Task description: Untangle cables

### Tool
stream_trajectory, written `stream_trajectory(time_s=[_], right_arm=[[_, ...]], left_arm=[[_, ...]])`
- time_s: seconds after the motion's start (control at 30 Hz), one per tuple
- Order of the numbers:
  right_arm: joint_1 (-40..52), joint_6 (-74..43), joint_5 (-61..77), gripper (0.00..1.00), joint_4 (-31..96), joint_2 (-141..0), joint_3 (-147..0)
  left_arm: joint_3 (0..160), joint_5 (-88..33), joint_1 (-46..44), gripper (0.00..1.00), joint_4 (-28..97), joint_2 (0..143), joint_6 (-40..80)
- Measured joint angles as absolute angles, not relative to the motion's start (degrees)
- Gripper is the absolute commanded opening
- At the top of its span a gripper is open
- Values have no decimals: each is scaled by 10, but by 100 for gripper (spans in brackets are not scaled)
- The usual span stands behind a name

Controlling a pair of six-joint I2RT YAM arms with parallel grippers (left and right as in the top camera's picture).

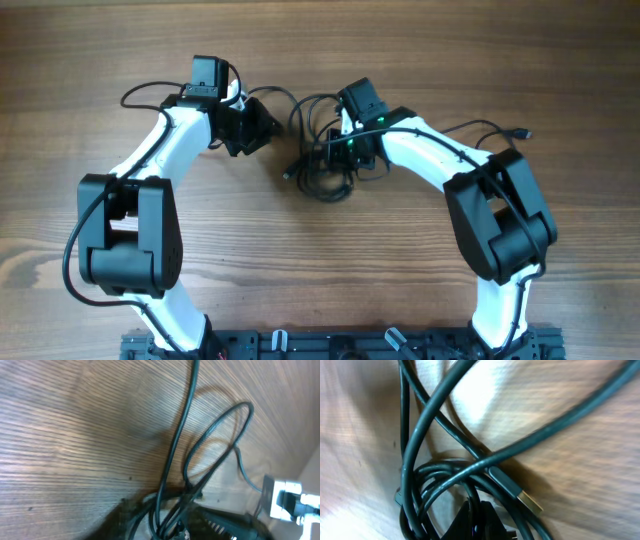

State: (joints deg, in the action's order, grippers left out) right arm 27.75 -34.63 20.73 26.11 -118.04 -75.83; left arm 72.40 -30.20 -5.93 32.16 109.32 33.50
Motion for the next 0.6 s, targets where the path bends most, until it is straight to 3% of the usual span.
stream_trajectory(time_s=[0.33, 0.4, 0.47, 0.6], right_arm=[[278, -477, 183, 4, 167, -1181, -758], [289, -503, 174, 4, 159, -1181, -758], [302, -524, 159, 4, 156, -1181, -758], [313, -542, 142, 4, 151, -1181, -758]], left_arm=[[724, -318, -76, 5, 317, 1093, 340], [724, -318, -90, 9, 316, 1093, 351], [724, -316, -103, 33, 314, 1093, 362], [725, -311, -120, 34, 314, 1093, 381]])
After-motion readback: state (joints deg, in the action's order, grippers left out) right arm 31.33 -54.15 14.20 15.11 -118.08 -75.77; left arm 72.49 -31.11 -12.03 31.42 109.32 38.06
